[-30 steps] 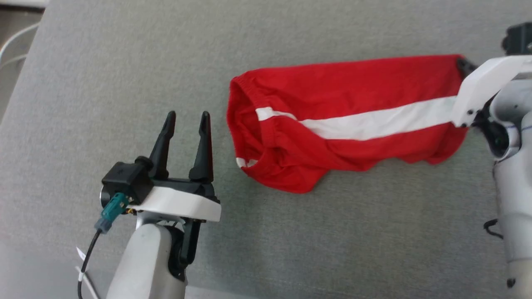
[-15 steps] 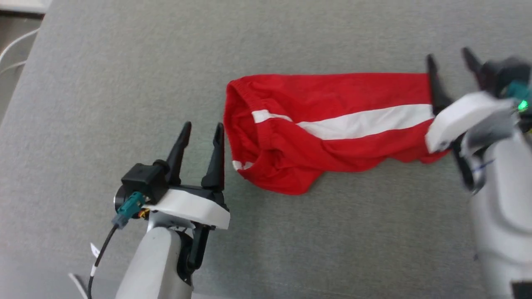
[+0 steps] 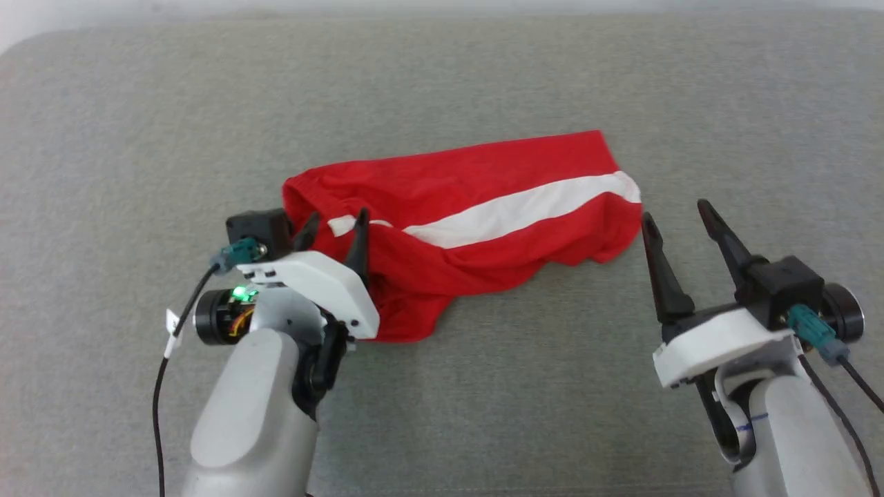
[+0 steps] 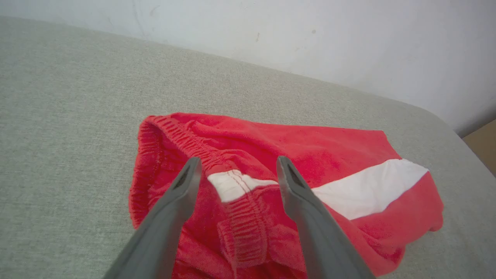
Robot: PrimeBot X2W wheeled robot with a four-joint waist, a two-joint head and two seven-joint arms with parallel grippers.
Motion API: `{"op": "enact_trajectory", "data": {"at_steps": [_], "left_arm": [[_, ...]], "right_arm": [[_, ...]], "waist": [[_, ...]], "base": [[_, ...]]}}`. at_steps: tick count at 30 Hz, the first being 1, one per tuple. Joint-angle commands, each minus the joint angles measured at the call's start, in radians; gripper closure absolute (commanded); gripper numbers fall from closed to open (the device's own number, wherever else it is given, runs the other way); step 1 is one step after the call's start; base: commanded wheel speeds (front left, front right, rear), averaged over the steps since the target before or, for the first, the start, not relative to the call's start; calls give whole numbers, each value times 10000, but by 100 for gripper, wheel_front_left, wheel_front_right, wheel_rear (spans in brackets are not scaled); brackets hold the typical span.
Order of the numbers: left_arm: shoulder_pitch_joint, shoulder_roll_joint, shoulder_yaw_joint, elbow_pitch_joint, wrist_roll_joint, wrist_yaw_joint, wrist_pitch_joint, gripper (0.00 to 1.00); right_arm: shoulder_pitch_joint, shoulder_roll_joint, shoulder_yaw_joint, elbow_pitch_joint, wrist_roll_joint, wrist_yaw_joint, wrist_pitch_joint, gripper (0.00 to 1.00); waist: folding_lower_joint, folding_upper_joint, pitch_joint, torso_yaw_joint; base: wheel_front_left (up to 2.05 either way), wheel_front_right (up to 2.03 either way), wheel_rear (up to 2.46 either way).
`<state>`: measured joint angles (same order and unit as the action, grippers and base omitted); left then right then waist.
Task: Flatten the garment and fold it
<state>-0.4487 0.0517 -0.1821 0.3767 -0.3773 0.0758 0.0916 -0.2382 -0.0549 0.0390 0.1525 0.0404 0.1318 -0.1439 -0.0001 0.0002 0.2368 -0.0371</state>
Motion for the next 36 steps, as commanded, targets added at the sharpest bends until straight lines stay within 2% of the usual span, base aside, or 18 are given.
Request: {"op": "enact_trajectory", "data": {"at_steps": [1, 5, 11, 12, 13, 14, 15, 26, 31, 36], "left_arm": [[-204, 44, 118, 215, -41, 237, 204, 0], [-386, 151, 294, 597, 1, 807, 776, 0], [-331, 233, 356, 753, -166, 926, 1325, 0], [-315, 250, 344, 741, -186, 914, 1381, 20], [-299, 254, 330, 715, -213, 883, 1412, 58], [-289, 264, 289, 661, -225, 812, 1403, 74], [-282, 269, 249, 595, -235, 738, 1366, 100], [349, 331, 236, -219, -410, 583, 816, 100], [681, 459, 202, -570, -461, 513, 825, 100], [559, 422, -36, -744, -477, 325, 789, 100]], "right_arm": [[175, 35, 37, -152, 91, -11, 16, 0], [479, 43, 207, -333, 449, -11, 99, 0], [603, 45, 233, -461, 633, -11, 158, 0], [621, 45, 236, -493, 658, -11, 171, 0], [643, 45, 231, -520, 674, -11, 183, 0], [659, 45, 228, -546, 695, -11, 199, 0], [671, 45, 222, -570, 715, -11, 215, 0], [296, 46, -3, -393, 950, -11, 721, 0], [-929, 46, -644, 948, 1306, -11, 1855, 0], [-2645, 47, -1043, 2852, 1213, -11, 3148, 0]], "waist": [[1, -2, -153, -386], [1, -2, -175, -597], [1, -2, -217, -718], [1, -2, -221, -724], [1, -2, -228, -719], [1, -2, -228, -706], [1, -2, -232, -686], [1, -2, -271, -249], [1, -2, 13, 45], [1, -2, 398, 330]], "base": [[0, 0, 0], [0, 0, 0], [0, 0, 0], [0, 0, 0], [0, 0, 0], [0, 0, 0], [0, 0, 0], [0, 0, 0], [0, 0, 0], [0, 0, 0]]}}
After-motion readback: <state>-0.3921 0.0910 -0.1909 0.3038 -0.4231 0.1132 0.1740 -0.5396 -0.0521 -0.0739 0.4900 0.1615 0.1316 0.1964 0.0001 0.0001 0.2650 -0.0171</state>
